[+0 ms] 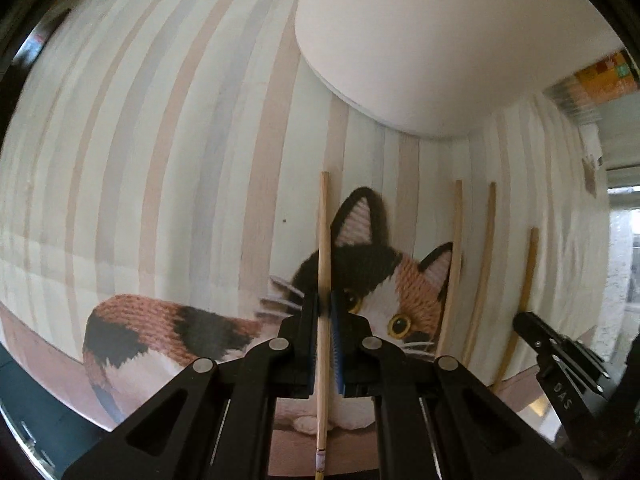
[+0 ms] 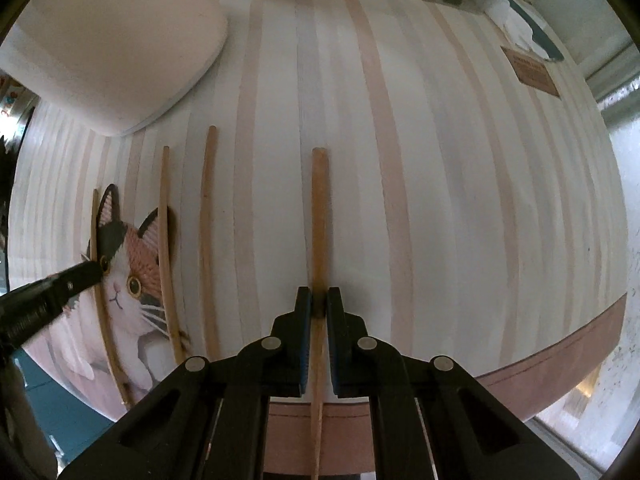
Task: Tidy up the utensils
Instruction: 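Grasp a chopstick with the left tool while the right tool grasps another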
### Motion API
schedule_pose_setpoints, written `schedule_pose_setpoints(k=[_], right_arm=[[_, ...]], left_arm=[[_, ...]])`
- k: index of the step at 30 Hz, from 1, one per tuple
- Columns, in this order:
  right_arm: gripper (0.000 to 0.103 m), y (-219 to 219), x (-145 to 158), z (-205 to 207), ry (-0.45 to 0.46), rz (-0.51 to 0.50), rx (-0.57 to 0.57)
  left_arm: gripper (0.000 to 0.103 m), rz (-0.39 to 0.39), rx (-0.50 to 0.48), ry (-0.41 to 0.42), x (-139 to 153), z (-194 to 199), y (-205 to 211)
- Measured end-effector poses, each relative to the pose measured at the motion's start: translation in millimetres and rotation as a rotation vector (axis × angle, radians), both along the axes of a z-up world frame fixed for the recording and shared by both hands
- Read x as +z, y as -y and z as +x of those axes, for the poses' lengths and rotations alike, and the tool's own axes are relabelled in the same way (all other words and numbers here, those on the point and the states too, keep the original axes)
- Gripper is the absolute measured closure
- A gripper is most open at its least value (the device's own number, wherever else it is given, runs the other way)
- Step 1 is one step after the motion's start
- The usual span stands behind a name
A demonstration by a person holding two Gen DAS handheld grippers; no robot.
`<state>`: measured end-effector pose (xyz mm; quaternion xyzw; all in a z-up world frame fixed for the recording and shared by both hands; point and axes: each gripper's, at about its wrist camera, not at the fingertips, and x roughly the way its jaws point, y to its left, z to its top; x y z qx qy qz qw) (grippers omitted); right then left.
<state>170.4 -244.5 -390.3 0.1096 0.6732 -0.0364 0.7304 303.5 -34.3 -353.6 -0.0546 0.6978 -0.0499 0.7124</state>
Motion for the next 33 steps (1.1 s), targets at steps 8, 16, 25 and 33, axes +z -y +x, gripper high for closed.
schedule_pose_setpoints(k=[8, 16, 25, 33], right_arm=[[0.094, 28, -1, 22, -0.026, 0.009, -0.019], [0.092, 0, -3, 37, -0.033, -0.049, 0.028], [0.092, -45, -14, 42, -0.031, -0.081, 0.045], [0.092, -40, -11, 43, -0.028, -0.079, 0.052]], left_arm=[[0.093, 0.078, -0.161, -0.029, -1, -8, 7], [0.091, 0.139, -0.187, 0.006, 3, -9, 16], [0.091, 0.136, -0.176, 0.010, 2, 5, -5], [0.091, 0.137, -0.148, 0.019, 2, -15, 20]])
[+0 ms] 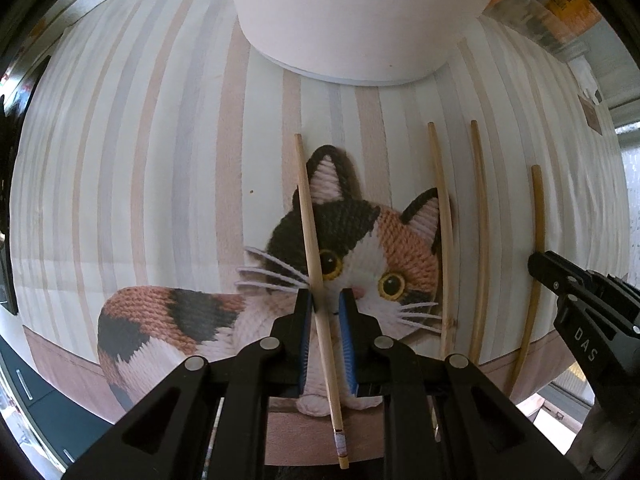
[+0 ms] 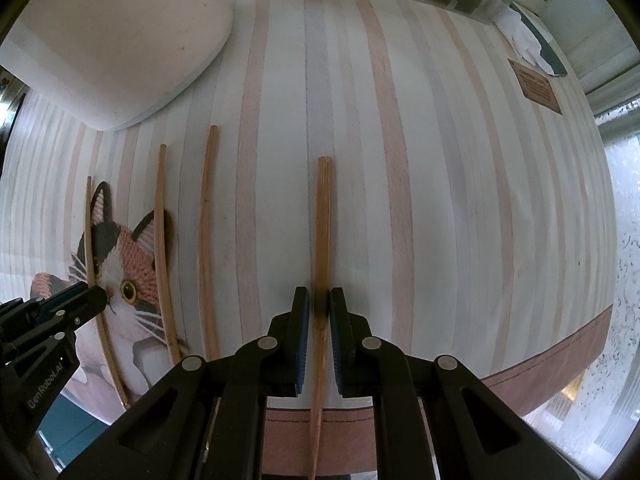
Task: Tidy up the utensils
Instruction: 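Grasp a chopstick with the left tool while the right tool grasps another, then lift both held chopsticks and insert them into the beige holder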
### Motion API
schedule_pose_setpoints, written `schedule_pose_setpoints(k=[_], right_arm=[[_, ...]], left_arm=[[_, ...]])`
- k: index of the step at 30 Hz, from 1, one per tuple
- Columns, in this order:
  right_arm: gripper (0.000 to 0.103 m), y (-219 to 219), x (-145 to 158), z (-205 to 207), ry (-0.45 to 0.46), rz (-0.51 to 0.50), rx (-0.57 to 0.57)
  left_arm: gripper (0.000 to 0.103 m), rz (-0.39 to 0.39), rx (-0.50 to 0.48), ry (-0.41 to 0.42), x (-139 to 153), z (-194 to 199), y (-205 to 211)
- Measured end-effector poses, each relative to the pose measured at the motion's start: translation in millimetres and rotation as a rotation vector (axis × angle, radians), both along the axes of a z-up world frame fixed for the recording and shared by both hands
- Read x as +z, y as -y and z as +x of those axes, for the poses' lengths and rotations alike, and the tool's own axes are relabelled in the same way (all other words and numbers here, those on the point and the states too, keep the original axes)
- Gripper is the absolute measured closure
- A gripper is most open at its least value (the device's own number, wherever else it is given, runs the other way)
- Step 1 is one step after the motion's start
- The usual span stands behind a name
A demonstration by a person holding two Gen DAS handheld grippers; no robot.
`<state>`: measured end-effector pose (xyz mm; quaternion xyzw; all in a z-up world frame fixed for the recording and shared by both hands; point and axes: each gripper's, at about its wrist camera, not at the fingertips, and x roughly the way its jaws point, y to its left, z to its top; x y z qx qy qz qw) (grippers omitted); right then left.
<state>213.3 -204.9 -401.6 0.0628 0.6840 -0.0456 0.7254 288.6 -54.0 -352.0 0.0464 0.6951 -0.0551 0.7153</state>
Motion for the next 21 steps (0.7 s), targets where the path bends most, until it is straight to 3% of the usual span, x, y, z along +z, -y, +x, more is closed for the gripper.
schedule_pose_setpoints(k=[11, 21], right_arm=[[0.095, 13, 3, -8, 0.042, 0.039, -0.048], [0.095, 42, 30, -21, 0.158, 0.112, -0.140]], left_arm=[[0.098, 0.017, 0.041, 0.053, 4, -3, -12], [0.099, 0.000, 0.129, 0.245, 68, -4, -36]])
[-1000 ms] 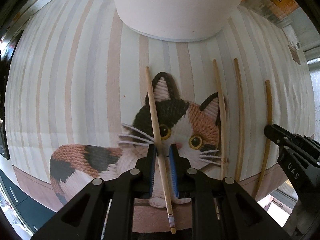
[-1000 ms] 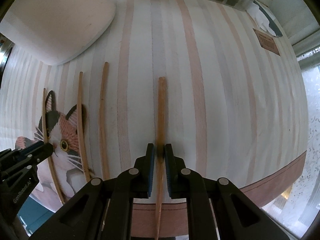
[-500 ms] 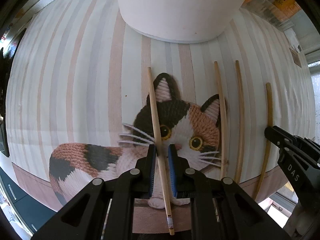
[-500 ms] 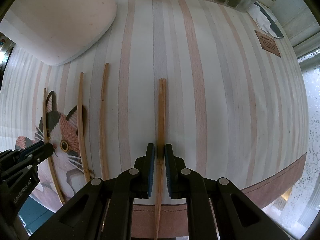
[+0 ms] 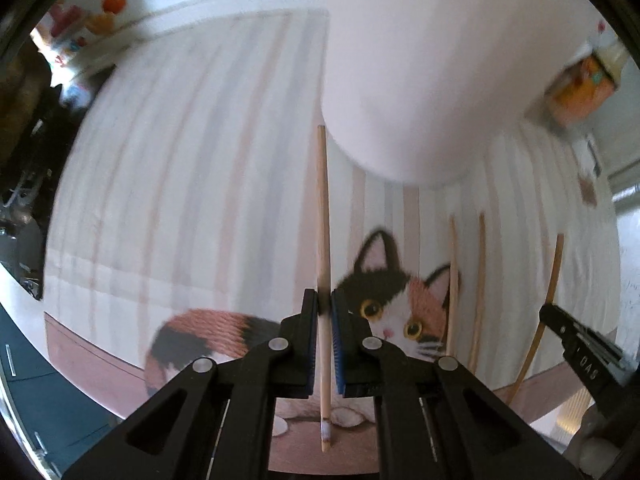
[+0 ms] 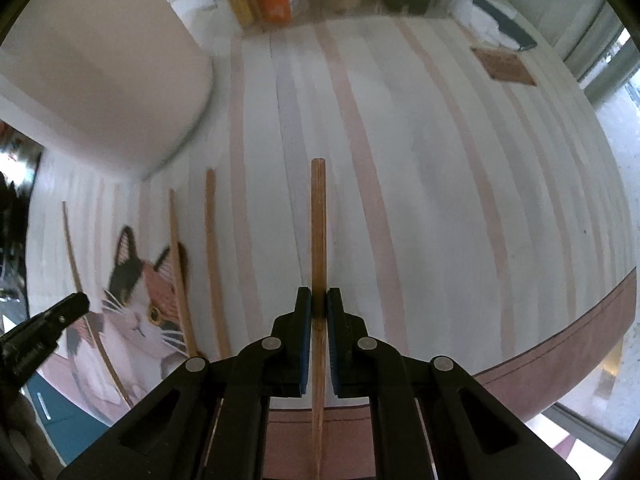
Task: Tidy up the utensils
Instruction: 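Lift both held chopsticks and insert them into the beige holder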
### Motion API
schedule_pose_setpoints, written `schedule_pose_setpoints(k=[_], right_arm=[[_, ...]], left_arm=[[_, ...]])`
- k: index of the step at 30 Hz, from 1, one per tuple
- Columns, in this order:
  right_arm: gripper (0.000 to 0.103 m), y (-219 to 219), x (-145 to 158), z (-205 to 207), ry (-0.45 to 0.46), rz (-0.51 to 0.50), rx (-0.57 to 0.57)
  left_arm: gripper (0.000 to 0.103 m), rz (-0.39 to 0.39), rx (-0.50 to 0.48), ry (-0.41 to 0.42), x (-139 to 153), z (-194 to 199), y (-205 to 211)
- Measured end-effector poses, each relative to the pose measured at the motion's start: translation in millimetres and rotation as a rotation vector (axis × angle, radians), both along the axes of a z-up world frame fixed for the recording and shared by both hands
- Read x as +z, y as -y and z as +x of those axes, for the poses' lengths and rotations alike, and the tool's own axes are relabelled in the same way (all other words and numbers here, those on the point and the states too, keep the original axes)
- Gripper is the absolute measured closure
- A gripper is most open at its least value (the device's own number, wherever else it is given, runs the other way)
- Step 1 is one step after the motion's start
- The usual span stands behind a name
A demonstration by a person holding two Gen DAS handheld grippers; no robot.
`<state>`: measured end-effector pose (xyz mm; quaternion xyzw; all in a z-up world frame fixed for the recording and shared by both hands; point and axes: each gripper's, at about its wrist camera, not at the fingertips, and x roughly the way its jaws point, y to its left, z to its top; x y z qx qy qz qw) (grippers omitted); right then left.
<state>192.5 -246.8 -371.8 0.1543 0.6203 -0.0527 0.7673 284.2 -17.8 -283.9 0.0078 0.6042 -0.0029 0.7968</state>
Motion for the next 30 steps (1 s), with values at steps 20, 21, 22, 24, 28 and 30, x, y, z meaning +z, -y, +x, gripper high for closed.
schedule_pose_setpoints(k=[20, 21, 22, 24, 28, 30], right_arm=[[0.095, 12, 110, 23, 0.305, 0.009, -0.038], [0.095, 13, 116, 25, 0.320, 0.014, -0.039], [0.095, 13, 123, 28, 0.335, 0.023, -0.039], [0.095, 14, 136, 34, 0.363, 0.043, -0.038], [0.095, 17, 165, 48, 0.416, 0.092, -0.040], [0.095, 19, 185, 57, 0.448, 0.134, -0.046]], left_arm=[[0.099, -0.058, 0.079, 0.356, 143, -3, -24], [0.099, -0.063, 0.082, 0.370, 151, -3, -26], [0.099, -0.075, 0.086, 0.389, 162, -4, -28], [0.099, -0.096, 0.093, 0.415, 179, -4, -33], [0.099, -0.160, 0.095, 0.450, 217, -10, -38], [0.099, -0.206, 0.076, 0.461, 237, -12, -38]])
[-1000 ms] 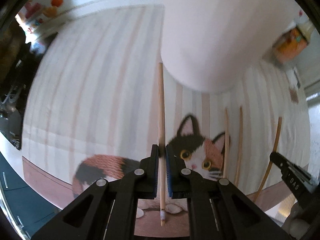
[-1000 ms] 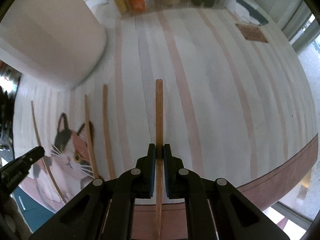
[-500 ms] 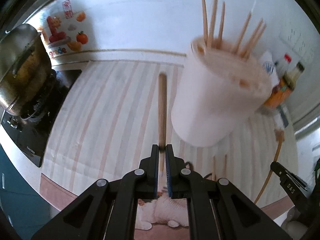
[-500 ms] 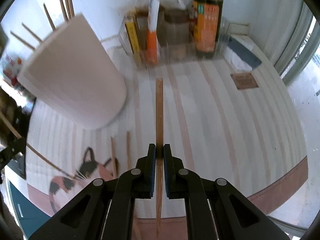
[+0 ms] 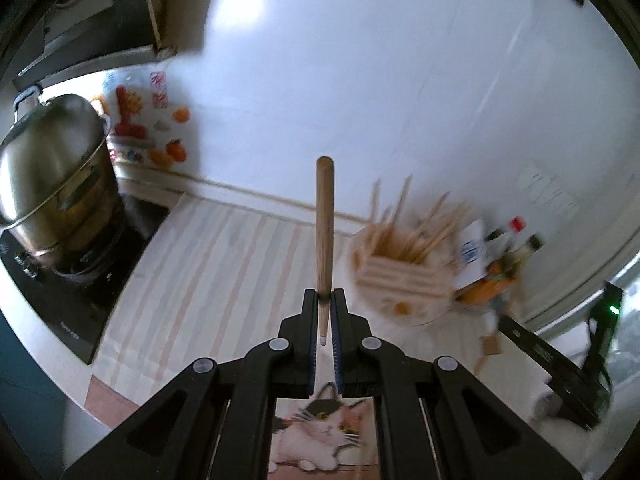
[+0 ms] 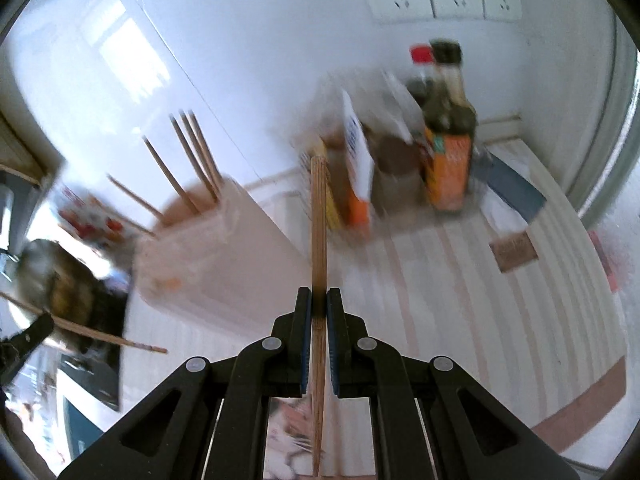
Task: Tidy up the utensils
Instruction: 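Lift both held chopsticks and insert them into the beige holder, then open both tools to release the chopsticks into the holder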
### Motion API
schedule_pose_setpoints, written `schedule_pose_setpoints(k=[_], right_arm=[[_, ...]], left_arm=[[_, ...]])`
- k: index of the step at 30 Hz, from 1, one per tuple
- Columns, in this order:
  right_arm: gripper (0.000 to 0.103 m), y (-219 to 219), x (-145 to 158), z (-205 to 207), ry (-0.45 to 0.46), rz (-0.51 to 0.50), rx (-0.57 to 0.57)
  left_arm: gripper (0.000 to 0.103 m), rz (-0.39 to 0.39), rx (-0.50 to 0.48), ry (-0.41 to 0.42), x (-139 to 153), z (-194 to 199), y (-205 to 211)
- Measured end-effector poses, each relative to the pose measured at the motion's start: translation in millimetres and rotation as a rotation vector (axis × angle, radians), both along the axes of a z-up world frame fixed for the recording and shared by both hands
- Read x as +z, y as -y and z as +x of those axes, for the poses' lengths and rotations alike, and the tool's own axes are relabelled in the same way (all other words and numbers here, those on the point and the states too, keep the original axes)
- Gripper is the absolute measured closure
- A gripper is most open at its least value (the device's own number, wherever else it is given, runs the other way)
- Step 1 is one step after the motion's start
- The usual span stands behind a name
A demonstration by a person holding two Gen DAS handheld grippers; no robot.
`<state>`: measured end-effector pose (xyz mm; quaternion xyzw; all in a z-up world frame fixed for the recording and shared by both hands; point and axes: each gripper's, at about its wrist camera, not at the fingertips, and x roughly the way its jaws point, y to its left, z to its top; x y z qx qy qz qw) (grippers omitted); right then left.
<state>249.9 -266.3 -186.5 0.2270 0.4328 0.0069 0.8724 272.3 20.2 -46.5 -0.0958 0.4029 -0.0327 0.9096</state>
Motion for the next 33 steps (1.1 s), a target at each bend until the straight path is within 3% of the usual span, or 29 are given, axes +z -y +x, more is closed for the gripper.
schedule_pose_setpoints(k=[7, 14, 18, 24, 33], right_arm=[[0.095, 1, 69, 38, 0.147, 0.057, -0.009], [0.095, -1, 111, 86, 0.250, 0.067, -0.048], [0.095, -14, 113, 112, 0.282, 0.025, -0.057], [0.095, -43, 96, 141, 0.326, -0.062, -0.034], [0.095, -58, 67, 153, 0.328, -0.092, 0.001]], left_arm=[[0.099, -0.039, -0.058, 0.077, 52, -1, 19], [0.099, -0.025, -0.073, 0.119, 73, 28, 44], [0.099, 0.015, -0.078, 0.096, 66, 62, 59], [0.099, 0.080, -0.088, 0.002, 29, 115, 75], [0.099, 0.083, -0.090, -0.078, -4, 136, 75]])
